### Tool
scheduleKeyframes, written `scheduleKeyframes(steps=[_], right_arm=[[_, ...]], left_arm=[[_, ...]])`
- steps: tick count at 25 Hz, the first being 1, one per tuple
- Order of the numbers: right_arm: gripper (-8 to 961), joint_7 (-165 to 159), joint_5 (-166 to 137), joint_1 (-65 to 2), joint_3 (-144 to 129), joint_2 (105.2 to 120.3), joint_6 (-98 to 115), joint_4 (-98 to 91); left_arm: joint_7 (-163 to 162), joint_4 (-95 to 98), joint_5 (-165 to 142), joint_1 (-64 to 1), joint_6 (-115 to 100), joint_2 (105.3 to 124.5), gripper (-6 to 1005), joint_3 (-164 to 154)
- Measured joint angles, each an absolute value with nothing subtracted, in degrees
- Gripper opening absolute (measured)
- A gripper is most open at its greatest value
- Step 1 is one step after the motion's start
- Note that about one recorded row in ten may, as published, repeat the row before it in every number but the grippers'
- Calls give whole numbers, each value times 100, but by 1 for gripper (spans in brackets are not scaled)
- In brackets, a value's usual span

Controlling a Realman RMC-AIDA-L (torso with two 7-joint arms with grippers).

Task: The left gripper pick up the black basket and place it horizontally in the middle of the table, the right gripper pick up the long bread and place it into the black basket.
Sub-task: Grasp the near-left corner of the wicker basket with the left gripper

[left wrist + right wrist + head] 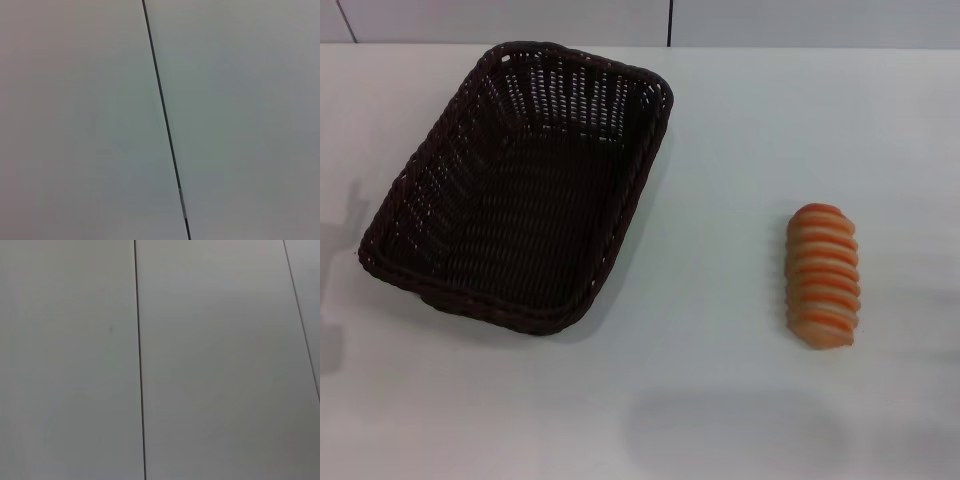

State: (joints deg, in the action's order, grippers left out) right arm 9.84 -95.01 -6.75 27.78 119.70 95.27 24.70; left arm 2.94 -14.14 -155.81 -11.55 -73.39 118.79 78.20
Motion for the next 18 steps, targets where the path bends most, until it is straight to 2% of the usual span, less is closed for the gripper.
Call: scheduleKeyframes(steps=[10,12,14,15,16,18], right_arm=[[736,984,-9512,-693,2777,11979,9527,2492],[736,984,-9513,-695,2777,11976,9526,2507],[736,984,-9514,-696,2777,11968,9527,2525],[736,984,-9517,-705,2777,11968,9527,2533],[736,984,-9517,-705,2777,11968,9527,2533],[736,984,-9523,-721,2777,11966,9516,2539]], left_arm=[[211,-1698,-15658,-1179,-7126,11804,778,7498],[-6,-2144,-15803,-1090,-6651,11692,774,7455],[-263,-2914,-16024,-917,-5949,11484,771,7451],[-468,-3743,-16279,-712,-5188,11289,769,7484],[-468,-3743,-16279,-712,-5188,11289,768,7484],[-603,-4880,-16474,-477,-4107,11041,765,7544]])
